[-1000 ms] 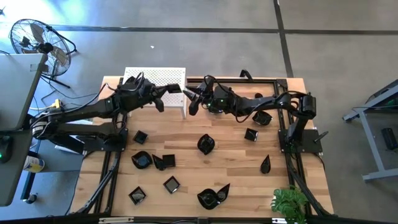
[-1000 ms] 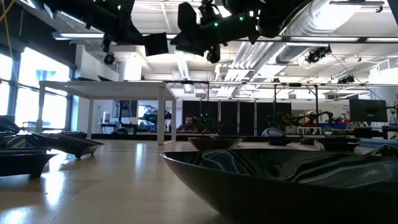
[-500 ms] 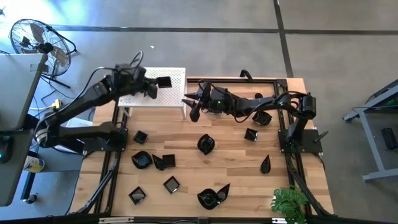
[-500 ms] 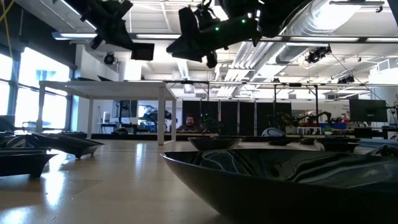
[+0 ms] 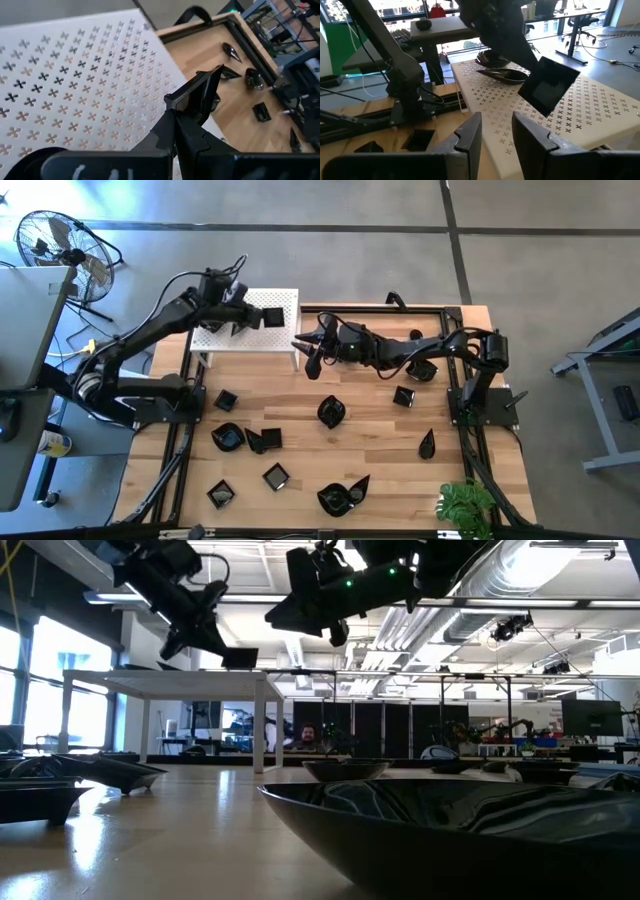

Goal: Pick & Place Mini shaped plates
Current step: Put the black square plate on the shelf

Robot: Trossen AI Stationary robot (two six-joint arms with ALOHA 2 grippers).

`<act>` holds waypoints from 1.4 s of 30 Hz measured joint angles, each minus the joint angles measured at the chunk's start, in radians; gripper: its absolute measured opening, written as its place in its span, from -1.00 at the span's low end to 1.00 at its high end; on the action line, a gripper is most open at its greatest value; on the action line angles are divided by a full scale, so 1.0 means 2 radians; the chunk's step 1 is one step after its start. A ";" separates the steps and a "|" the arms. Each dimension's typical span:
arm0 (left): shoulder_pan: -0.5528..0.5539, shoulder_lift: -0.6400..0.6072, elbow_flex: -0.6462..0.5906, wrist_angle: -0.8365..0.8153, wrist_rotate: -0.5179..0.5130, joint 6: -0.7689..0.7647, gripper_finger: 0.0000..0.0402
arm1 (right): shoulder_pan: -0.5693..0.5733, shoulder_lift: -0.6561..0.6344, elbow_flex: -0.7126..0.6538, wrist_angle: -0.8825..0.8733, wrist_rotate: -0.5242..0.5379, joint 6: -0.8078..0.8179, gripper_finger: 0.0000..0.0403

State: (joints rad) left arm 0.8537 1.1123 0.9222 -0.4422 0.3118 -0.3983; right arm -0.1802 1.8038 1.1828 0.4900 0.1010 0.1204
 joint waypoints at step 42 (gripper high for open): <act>0.009 0.030 -0.001 0.002 -0.010 0.027 -0.67 | 0.000 0.000 0.000 0.000 0.000 -0.004 -0.53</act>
State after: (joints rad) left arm 0.8722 1.1732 0.9203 -0.4377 0.2920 -0.3440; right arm -0.1802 1.8038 1.1828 0.4904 0.1009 0.1123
